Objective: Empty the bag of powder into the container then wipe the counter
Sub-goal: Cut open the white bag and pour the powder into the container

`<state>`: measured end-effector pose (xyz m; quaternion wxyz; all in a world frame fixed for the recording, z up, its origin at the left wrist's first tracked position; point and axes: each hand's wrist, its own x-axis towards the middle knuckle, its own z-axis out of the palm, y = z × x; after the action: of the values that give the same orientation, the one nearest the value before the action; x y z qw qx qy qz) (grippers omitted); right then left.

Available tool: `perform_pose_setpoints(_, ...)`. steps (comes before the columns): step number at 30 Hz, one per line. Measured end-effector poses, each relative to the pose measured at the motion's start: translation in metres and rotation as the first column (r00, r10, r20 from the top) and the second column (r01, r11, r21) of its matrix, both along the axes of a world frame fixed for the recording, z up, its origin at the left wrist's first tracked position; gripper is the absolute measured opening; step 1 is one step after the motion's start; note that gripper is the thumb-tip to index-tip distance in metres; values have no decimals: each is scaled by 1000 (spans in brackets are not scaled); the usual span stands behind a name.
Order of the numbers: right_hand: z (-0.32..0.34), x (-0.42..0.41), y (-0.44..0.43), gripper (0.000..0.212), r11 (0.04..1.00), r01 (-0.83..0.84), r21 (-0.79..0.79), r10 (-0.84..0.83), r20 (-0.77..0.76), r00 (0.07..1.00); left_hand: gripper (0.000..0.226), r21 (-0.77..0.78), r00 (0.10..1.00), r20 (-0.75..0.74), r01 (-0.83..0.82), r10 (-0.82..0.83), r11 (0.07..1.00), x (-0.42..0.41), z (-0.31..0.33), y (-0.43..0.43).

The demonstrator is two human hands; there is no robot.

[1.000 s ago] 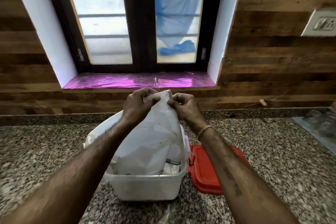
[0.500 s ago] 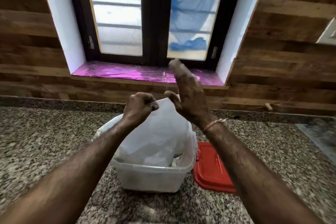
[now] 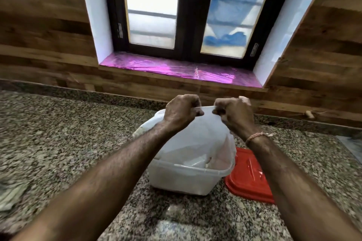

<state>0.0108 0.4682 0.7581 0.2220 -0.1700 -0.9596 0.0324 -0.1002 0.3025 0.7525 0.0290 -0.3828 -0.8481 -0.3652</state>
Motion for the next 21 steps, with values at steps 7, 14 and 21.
perform_pose_setpoints(7, -6, -17, -27, 13, 998, -58, 4, 57, 30, 998, 27, -108, 970, -233, -97, 70, 989, -18, -11, -36)
perform_pose_setpoints(14, 3, -26, -31, 11, 992, 81, -94, -88, -72, 994, 29, -252, 986, -157, -87, 48, 964, -51, 13, -66)
perform_pose_setpoints(21, 8, -44, -62, 19, 991, -60, -122, 45, -123, 991, 16, -84, 996, -85, -40, 33, 996, -48, 14, -62)
